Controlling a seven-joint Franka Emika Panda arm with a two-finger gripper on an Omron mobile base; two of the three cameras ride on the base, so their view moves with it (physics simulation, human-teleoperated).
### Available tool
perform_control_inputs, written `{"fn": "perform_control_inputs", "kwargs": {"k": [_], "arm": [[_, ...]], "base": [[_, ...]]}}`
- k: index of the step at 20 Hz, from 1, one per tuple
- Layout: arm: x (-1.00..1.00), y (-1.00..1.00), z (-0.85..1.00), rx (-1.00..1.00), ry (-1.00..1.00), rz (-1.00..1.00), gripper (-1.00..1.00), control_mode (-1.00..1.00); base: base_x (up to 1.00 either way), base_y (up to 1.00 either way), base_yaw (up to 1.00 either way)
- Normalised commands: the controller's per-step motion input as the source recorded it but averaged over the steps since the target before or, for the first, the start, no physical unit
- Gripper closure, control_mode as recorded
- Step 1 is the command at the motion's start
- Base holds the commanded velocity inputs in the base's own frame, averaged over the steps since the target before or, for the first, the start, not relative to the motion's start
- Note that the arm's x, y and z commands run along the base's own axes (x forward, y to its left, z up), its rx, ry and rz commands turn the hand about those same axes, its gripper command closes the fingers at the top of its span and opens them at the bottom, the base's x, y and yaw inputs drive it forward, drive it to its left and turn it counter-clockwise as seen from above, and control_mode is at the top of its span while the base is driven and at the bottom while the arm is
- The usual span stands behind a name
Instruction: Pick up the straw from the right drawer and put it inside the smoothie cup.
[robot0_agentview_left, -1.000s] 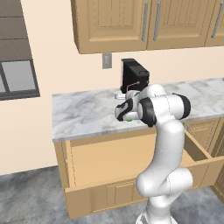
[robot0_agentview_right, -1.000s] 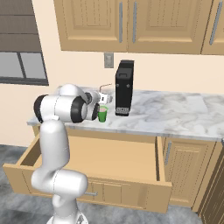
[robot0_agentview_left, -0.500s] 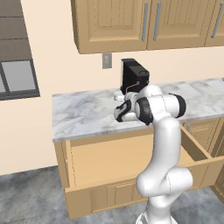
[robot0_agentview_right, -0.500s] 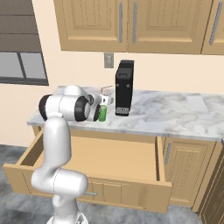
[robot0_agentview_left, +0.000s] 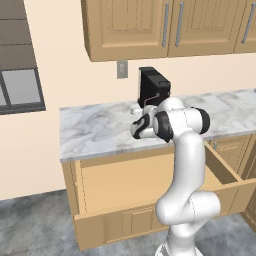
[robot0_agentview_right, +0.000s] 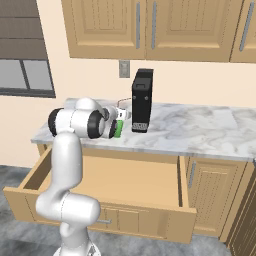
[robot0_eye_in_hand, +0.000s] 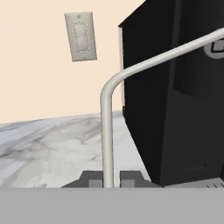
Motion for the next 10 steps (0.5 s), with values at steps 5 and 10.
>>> {"fn": "perform_control_inputs", "kwargs": {"k": [5,10], "arm": [[-0.44,-0.09,-0.01,0.0,-0.06,0.0,1.0,-1.0],[-0.5,0.0,0.0,0.0,-0.09,0.0,1.0,-1.0]], "base": [[0.0,0.0,0.0],[0.0,0.0,0.0]]}}
